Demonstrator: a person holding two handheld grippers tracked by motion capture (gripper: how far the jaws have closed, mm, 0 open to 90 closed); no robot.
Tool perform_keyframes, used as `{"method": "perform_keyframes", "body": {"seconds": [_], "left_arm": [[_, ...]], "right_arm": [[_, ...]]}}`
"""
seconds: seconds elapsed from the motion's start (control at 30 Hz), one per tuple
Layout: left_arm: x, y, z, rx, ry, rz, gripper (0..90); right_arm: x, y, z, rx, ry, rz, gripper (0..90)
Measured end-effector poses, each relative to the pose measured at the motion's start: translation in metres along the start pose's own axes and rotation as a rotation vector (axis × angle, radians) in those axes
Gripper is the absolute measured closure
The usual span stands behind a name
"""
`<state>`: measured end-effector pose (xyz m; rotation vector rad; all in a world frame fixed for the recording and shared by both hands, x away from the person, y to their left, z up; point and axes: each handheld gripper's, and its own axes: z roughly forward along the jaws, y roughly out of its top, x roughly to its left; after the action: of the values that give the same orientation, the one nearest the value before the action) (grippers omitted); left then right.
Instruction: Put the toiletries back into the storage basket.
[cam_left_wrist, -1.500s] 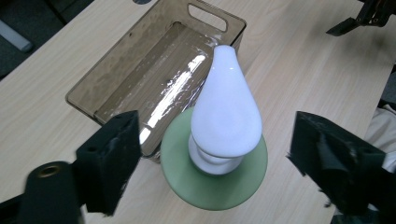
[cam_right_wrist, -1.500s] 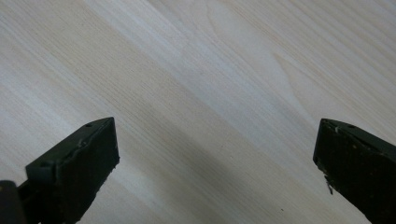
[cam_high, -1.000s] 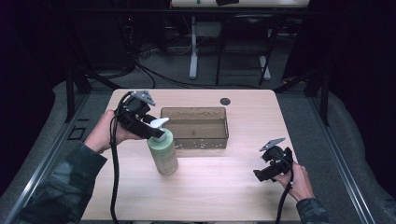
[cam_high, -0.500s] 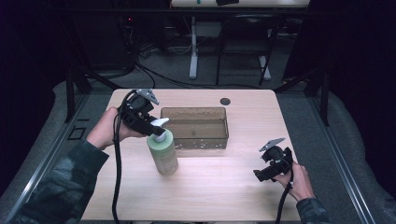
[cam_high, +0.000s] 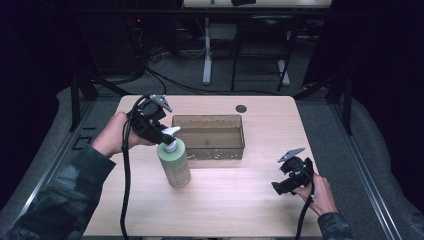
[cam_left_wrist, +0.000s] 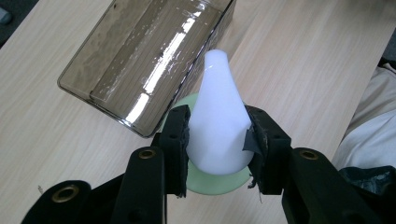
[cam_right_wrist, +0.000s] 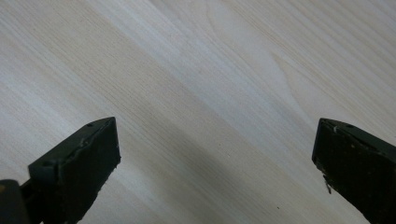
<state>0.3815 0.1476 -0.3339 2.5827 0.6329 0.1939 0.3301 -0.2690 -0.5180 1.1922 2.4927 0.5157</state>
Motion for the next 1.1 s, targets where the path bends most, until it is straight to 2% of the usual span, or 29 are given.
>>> {"method": "perform_keyframes", "body": {"seconds": [0.37, 0.47, 0.77, 1.1], "left_arm": [[0.0, 0.002, -0.002, 0.027, -0.002, 0.013, 62.8], [0.002, 0.002, -0.001, 0.029, -0.005, 0.007, 62.9], [0.0, 0.005, -0.01, 0.033, 0.004, 0.024, 62.9], [0.001, 0.008, -0.015, 0.032, 0.003, 0.027, 62.9]], "right_arm": [[-0.001, -0.001, 0.0, 0.001, 0.001, -0.009, 0.3], [-0.001, -0.001, 0.0, 0.003, 0.001, -0.01, 0.3], [-0.001, -0.001, 0.0, 0.003, -0.001, -0.015, 0.3], [0.0, -0.001, 0.0, -0.005, 0.017, -0.008, 0.0]]}}
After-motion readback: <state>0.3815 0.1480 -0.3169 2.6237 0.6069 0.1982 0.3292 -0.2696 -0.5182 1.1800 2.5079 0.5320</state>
